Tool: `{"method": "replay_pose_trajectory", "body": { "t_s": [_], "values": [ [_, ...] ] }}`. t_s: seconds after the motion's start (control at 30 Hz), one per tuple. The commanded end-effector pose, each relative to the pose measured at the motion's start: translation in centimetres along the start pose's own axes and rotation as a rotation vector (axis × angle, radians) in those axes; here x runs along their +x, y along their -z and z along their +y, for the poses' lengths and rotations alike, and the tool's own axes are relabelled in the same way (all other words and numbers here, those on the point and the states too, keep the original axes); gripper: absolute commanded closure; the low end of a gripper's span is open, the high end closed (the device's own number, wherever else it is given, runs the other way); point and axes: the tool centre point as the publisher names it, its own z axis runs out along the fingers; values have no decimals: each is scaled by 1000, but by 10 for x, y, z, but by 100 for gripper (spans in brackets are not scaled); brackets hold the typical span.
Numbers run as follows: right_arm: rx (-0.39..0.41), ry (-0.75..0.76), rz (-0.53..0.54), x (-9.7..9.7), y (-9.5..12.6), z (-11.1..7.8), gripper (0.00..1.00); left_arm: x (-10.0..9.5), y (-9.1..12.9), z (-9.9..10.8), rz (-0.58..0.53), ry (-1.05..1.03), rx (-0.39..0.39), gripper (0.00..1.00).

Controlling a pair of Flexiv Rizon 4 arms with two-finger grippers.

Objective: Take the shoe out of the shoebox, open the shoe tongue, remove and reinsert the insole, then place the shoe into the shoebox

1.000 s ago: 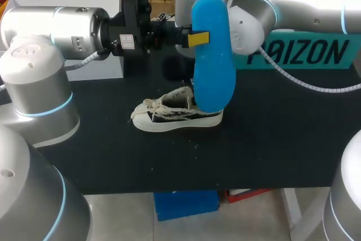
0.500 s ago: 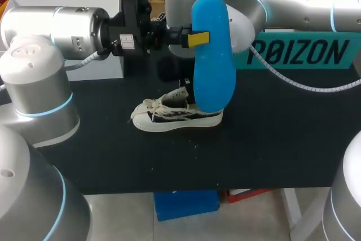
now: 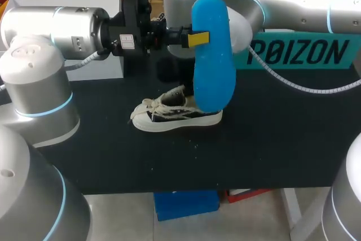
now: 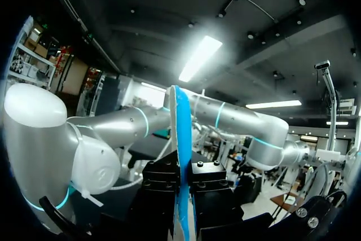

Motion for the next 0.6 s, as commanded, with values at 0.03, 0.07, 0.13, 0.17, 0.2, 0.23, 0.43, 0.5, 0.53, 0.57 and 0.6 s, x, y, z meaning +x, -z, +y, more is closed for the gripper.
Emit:
{"method": "replay_pose_trajectory", "body": {
  "t_s": [0.03,0.07,0.13,0.17,0.2,0.23,0.43,0.5,0.53,0.57,0.6],
  "values": [
    [3,-1,1,-1,-1,2,100,0,-2,1,-4,-2,2,100],
    [3,-1,1,-1,-1,2,100,0,-2,1,-4,-2,2,100],
    [3,-1,1,-1,-1,2,100,0,-2,1,-4,-2,2,100],
    [3,-1,1,-1,-1,2,100,0,-2,1,-4,-2,2,100],
    [3,-1,1,-1,-1,2,100,0,-2,1,-4,-2,2,100],
    [3,-1,1,-1,-1,2,100,0,-2,1,-4,-2,2,100],
    [39,-105,-23,-10,11,-5,100,0,-2,1,-4,-2,2,100],
    [32,-170,-19,-14,20,-13,100,0,-2,1,-4,-2,2,100],
    [54,-198,-31,-15,23,-15,100,0,-2,1,-4,-2,2,100],
    [75,-246,-38,-18,27,-19,100,0,-2,1,-4,-2,2,100],
    [77,-267,-41,-18,30,-22,100,0,-2,1,-4,-2,2,100]
  ]
}}
